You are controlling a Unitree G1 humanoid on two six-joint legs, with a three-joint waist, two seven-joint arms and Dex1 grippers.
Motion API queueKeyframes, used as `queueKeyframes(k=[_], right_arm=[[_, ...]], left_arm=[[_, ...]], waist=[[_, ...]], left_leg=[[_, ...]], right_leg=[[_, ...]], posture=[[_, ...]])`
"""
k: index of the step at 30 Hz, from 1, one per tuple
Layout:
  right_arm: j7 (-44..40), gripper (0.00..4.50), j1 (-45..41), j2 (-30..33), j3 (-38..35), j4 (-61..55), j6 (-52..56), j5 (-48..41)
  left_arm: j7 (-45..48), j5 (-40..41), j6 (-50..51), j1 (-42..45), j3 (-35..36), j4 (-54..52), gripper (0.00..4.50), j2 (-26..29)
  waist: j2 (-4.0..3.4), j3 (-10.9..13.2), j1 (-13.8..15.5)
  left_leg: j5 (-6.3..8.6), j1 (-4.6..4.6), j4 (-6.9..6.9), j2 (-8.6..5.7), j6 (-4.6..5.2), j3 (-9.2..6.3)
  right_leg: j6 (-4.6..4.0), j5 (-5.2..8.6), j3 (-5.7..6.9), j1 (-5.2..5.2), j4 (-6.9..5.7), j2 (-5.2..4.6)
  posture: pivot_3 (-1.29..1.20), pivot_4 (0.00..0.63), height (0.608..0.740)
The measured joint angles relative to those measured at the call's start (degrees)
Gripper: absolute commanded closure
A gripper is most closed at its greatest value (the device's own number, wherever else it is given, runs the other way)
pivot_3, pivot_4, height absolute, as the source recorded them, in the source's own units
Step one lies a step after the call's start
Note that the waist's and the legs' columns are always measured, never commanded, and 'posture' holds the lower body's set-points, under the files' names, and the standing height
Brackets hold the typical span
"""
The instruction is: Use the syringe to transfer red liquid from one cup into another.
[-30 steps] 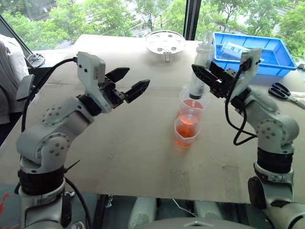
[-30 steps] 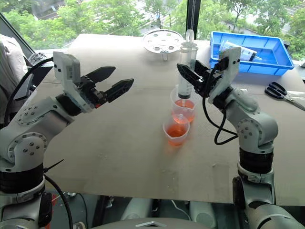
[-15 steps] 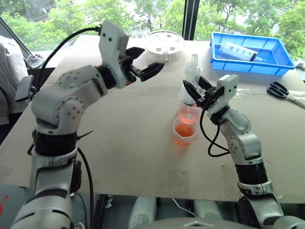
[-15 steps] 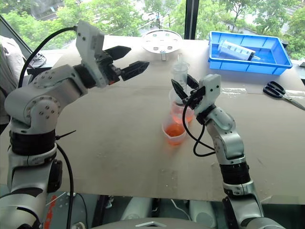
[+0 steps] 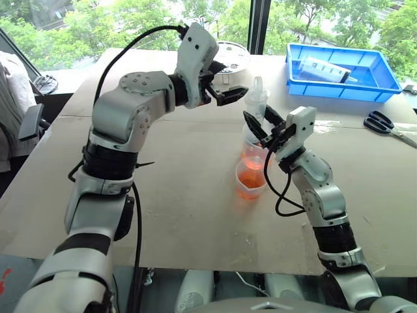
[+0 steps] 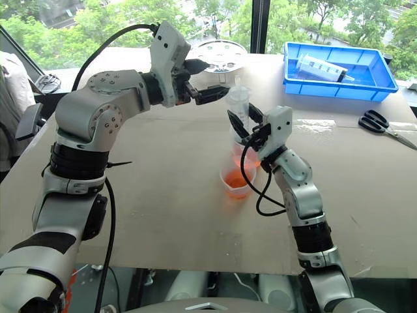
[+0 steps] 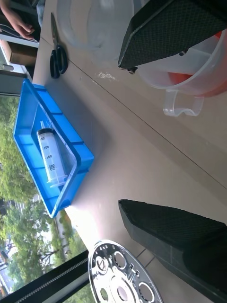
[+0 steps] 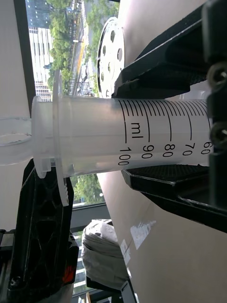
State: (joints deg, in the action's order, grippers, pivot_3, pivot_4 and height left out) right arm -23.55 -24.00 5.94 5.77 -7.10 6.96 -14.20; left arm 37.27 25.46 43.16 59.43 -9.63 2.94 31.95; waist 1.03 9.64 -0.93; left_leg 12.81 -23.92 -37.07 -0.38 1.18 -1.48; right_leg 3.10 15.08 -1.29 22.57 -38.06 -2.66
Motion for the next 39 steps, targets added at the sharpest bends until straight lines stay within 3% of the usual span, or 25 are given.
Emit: queueKeyframes(k=[21, 39], right_arm=[[0.62, 3.01, 0.1, 1.94, -0.92, -3.87, 7.43, -0.4], [1.6, 3.01, -1.34, 0.75, -1.57, -4.33, 11.21, -1.87]], left_arm=[[3.66, -5.98, -1.77, 1.54, 0.74, 4.72, 0.0, -5.19], [6.4, -1.58, 5.48, 2.52, 5.96, 0.88, 0.0, -6.1]], waist=[[0.0, 0.0, 0.01], [0.0, 0.01, 0.05]], left_leg=[[0.07, 0.0, -0.03, 0.0, 0.13, 0.0], [0.05, -0.01, -0.03, 0.0, 0.1, -0.01]], right_leg=[[0.0, 0.0, 0.0, 0.0, -0.04, 0.0], [0.0, 0.0, 0.01, 0.01, -0.04, -0.01]], posture=[[0.0, 0.15, 0.74], [0.0, 0.15, 0.74]])
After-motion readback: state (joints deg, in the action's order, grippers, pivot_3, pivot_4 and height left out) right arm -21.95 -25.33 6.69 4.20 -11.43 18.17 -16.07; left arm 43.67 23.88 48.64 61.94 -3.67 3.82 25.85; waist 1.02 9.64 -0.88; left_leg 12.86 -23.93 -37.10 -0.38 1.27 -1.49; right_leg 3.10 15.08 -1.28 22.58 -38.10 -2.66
